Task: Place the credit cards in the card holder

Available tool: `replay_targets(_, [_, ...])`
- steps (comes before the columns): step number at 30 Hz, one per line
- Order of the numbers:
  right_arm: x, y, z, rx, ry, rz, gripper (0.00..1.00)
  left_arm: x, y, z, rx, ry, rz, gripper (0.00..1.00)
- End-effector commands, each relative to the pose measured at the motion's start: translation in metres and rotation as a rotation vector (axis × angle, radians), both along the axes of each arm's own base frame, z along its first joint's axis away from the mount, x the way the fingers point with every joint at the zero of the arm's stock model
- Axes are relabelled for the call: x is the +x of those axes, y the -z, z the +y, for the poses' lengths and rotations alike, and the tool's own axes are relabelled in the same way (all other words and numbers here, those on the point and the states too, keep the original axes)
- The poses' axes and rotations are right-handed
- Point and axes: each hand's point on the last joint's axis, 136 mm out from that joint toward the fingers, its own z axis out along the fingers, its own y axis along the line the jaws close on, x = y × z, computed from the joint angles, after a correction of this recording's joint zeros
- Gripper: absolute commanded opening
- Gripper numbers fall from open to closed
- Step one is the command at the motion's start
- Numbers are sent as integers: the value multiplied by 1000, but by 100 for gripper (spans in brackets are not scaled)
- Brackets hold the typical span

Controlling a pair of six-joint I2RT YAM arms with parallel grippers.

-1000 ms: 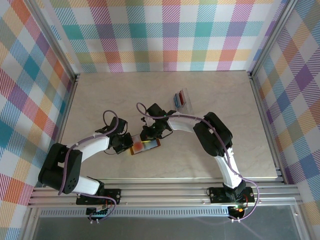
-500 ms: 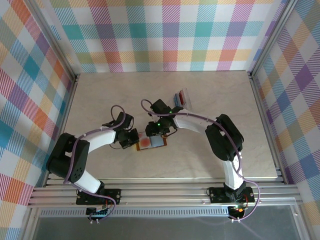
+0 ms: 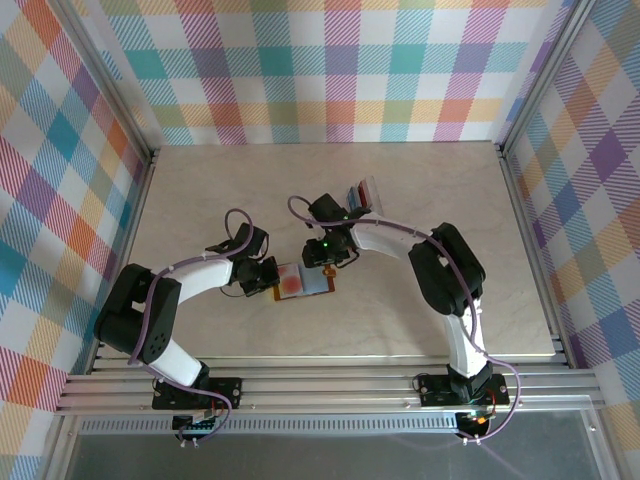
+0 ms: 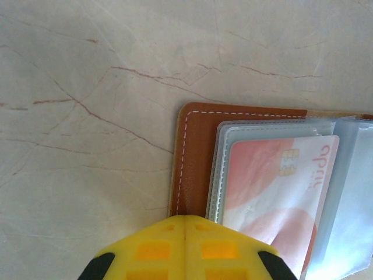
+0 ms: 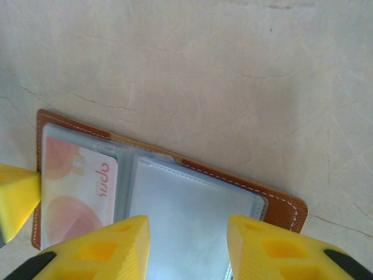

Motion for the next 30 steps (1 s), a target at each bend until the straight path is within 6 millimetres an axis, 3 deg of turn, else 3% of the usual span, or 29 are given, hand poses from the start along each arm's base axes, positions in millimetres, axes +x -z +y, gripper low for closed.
replay_targets(1, [-3,3,4,-25,-45,2,42,-27,35,8,66,31,116,0])
replay_targets(10, [-10,26,-2,-146,-72,9,46,-27,35,8,65,30,118,0])
replay_targets(15, [-22,37,-4,-195,-95,32,29,-26,36,8,67,29,118,0])
replay_targets(21, [-31,22,15,-57,-114,74,0,-27,38,9,70,30,121,0])
replay_targets(30, [-27,-8,24,105,-110,79,0,-28,41,9,70,24,127,0])
